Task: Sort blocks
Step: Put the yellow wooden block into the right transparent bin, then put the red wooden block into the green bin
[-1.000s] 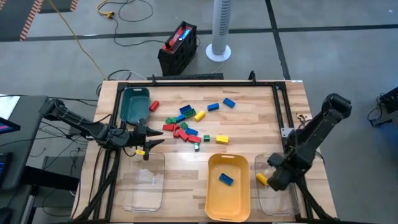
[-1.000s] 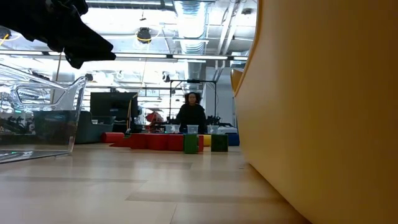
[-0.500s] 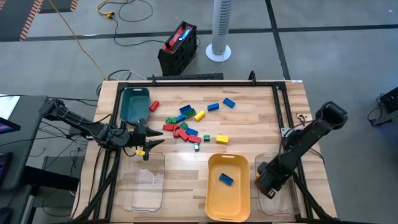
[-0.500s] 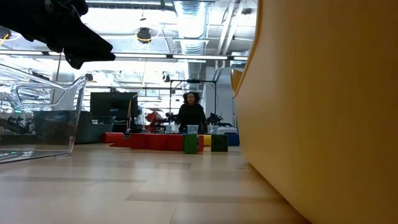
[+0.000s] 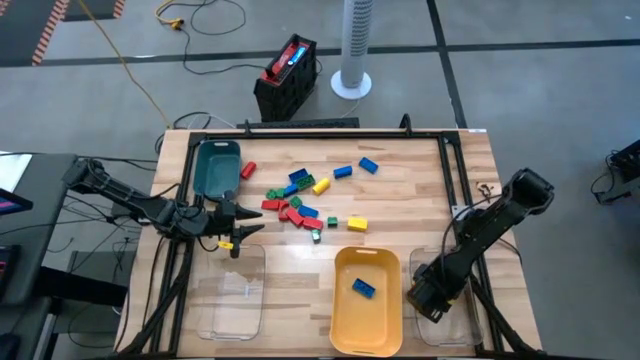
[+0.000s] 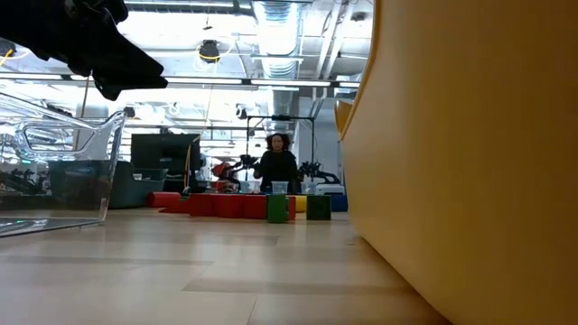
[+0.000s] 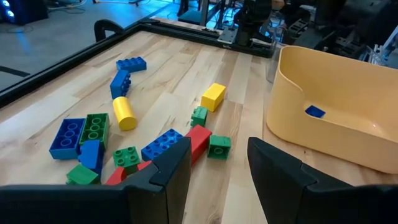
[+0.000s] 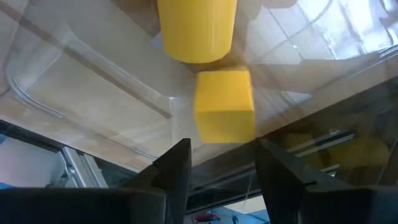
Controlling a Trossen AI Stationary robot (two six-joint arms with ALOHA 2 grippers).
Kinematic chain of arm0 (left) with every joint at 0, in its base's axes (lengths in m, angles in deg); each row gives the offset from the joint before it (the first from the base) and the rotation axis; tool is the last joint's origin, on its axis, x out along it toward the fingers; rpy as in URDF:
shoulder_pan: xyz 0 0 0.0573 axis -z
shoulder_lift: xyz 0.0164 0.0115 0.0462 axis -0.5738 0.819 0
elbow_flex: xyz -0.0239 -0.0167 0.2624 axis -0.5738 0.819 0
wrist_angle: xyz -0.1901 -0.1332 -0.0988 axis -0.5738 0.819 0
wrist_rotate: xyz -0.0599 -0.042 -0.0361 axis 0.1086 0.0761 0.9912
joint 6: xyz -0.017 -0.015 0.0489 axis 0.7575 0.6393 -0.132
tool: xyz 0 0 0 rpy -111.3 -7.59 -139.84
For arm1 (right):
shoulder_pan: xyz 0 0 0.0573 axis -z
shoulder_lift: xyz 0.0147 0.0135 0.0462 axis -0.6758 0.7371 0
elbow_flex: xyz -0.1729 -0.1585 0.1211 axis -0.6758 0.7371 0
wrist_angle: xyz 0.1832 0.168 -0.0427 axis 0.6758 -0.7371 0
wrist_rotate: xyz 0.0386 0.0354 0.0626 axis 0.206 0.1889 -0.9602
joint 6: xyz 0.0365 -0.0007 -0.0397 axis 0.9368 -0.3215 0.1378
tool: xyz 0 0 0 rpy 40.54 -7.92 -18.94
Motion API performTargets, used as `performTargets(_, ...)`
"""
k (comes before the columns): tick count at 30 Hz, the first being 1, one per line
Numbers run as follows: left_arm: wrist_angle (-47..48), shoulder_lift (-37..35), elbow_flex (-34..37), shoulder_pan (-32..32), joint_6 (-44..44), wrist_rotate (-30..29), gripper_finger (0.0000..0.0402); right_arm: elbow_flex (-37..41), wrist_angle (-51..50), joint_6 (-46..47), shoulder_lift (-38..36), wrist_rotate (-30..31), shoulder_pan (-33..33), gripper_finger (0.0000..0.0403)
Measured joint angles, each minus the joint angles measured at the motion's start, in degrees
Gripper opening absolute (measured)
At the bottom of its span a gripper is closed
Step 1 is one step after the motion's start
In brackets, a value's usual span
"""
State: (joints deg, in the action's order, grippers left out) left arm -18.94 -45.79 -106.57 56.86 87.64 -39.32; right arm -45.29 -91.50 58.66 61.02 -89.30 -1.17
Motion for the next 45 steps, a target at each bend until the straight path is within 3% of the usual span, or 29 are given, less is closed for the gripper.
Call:
performTargets(12,0.0,0.0,0.0,0.9,0.0,0.0,0.0155,-2.1,-3.9,-0.8,-3.9,0.5,0.0,0.0188)
performTargets(22,-0.3,0.0,0.0,0.9,0.0,0.0,0.0155,-6.2,-9.8,-4.5,-15.9,20.7,1.8,0.0161)
performTargets(31,-1.0,0.0,0.0,0.9,0.0,0.0,0.0155,-6.3,-11.1,-17.1,-21.0,35.9,15.3,0.0152)
performTargets(38,-1.0,0.0,0.0,0.9,-0.1,0.0,0.0155,-6.3,-4.9,-32.0,-18.6,36.7,25.1,0.0152)
performTargets(45,-3.1,0.0,0.0,0.6,-2.8,-0.9,0.0155,-7.4,-5.3,-40.1,-19.0,36.7,32.0,0.0152)
